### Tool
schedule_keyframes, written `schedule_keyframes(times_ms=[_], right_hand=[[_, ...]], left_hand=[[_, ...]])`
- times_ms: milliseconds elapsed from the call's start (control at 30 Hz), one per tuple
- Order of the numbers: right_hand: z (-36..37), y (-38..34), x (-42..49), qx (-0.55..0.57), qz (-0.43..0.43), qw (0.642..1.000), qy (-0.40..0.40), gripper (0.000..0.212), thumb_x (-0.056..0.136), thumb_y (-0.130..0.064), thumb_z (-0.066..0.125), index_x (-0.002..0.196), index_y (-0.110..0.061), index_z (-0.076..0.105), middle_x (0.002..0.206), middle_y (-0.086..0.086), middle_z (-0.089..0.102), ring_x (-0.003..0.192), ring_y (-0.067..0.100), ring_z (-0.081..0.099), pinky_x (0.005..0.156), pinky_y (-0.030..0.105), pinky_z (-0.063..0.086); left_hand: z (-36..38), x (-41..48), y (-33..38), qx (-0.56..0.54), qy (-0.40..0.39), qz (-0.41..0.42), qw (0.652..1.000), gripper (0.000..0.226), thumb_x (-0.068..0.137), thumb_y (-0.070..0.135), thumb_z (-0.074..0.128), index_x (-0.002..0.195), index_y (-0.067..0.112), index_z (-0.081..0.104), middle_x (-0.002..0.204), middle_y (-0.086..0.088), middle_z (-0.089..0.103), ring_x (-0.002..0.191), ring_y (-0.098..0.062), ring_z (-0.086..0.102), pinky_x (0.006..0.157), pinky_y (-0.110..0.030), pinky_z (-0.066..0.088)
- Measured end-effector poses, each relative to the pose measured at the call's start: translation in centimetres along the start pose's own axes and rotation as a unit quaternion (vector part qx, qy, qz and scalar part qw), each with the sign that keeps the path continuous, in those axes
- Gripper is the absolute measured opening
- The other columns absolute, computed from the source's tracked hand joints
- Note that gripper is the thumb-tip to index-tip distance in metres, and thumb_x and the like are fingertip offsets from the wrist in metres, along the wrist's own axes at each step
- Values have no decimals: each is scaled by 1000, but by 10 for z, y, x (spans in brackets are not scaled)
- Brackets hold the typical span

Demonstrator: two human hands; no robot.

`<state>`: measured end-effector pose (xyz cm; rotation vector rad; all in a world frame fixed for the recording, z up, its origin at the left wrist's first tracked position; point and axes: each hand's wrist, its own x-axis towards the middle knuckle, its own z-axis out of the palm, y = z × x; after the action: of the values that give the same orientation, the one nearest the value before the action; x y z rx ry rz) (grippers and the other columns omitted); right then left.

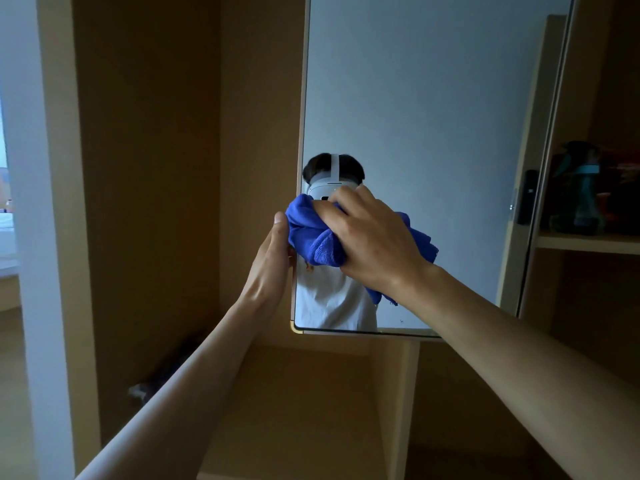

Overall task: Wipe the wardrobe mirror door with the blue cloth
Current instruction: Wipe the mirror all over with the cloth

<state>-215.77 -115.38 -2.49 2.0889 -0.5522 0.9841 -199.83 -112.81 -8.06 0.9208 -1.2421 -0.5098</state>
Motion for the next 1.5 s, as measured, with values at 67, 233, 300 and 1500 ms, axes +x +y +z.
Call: schedule_keyframes(times_ms=[67,233,300,1500], right_hand=[[2,-1,-4,3,4,1000,-2,28,90,-23,60,117,-13,61,103,5,57,90,26,51,65,31,33],[4,-4,-12,-8,4,1000,-11,30,93,-25,60,122,-15,60,106,3,57,90,24,51,70,31,35],[7,-9,-20,-10,-4,1000,-20,37,89,-22,64,125,-14,59,107,5,58,92,25,52,73,34,40],[45,-46,-90,-1,-16,992,-127,62,71,-32,80,126,-18,55,114,6,58,95,25,52,75,39,47]], left_hand=[[0,-1,0,2,-1,1,1000,65,94,75,22,125,38,66,118,-1,75,115,-18,68,110,-45,46],[-5,-4,0,-9,-9,-10,1000,59,102,68,20,119,40,69,117,6,76,112,-8,69,101,-33,49],[-6,-3,-2,-18,2,-14,1000,58,104,65,22,114,38,72,114,9,77,110,-6,70,95,-29,51],[3,-27,-19,37,8,-62,997,65,100,69,28,132,25,63,121,4,73,112,-8,68,107,-42,50]])
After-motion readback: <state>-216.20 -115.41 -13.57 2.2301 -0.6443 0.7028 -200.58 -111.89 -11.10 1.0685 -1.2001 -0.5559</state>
